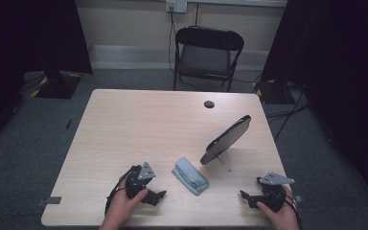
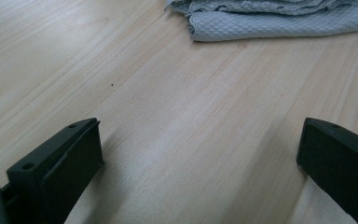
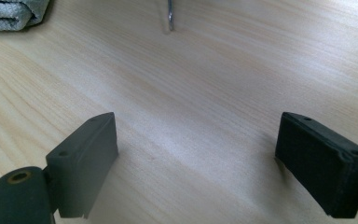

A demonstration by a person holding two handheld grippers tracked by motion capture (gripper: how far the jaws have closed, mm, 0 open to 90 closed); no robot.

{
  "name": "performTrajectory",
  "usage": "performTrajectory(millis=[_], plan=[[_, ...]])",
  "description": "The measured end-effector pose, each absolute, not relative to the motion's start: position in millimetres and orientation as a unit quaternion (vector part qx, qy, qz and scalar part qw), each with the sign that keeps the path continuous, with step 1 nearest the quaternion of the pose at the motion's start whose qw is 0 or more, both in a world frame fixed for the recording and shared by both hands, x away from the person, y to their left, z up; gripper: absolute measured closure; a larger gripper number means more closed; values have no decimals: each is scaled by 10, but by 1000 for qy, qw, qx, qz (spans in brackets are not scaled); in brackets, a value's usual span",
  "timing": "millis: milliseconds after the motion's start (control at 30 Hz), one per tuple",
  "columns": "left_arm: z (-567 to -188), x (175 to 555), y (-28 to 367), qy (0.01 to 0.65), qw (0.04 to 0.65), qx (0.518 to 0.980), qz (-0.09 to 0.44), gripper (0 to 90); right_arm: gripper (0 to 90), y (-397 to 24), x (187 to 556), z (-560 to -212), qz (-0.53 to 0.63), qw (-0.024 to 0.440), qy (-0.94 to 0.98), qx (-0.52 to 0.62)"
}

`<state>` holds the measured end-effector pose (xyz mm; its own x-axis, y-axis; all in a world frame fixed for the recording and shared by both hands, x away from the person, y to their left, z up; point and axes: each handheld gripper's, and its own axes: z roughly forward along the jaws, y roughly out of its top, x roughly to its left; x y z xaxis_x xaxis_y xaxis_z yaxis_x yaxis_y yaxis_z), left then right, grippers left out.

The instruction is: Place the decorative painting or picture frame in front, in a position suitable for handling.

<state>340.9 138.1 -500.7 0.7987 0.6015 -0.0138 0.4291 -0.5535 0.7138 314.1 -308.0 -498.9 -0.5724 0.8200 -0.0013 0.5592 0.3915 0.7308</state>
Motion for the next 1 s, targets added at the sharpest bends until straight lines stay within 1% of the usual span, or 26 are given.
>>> performTrajectory(millis=[100,133,167,200,233,267,300,333,467,567,767,900,967,1000], plan=[[-5003,3426,1357,309,373,867,115,0,124,-3080,3141,-4989,353,185,813,424],[-4993,3424,1346,305,368,870,118,12,124,-3080,3141,-4989,353,185,813,424],[-4993,3424,1346,305,368,870,118,54,124,-3080,3141,-4989,353,185,813,424],[-4964,3415,1334,291,377,872,114,153,124,-3079,3141,-4990,353,185,813,424],[-4949,3419,1323,287,391,869,93,224,124,-3080,3141,-4989,353,185,813,424],[-4940,3417,1303,287,391,870,85,247,124,-3080,3141,-4989,353,185,813,424],[-4940,3417,1303,287,391,870,85,216,124,-3080,3141,-4989,353,185,813,424],[-4921,3411,1260,271,384,878,91,204,124,-3080,3141,-4989,353,184,813,424],[-4870,3437,1115,248,389,883,88,216,124,-3080,3142,-4989,353,184,813,424],[-4850,3474,1007,233,398,883,87,241,124,-3078,3146,-4991,354,185,813,424],[-4783,3658,772,209,405,887,77,231,124,-3076,3150,-4991,354,185,813,424],[-4730,3758,684,218,407,885,66,295,124,-3076,3150,-4991,354,185,813,424],[-4723,3796,654,221,405,884,68,382,124,-3076,3150,-4991,354,185,813,424],[-4724,3811,634,217,405,885,70,401,124,-3076,3150,-4991,354,185,813,424]])
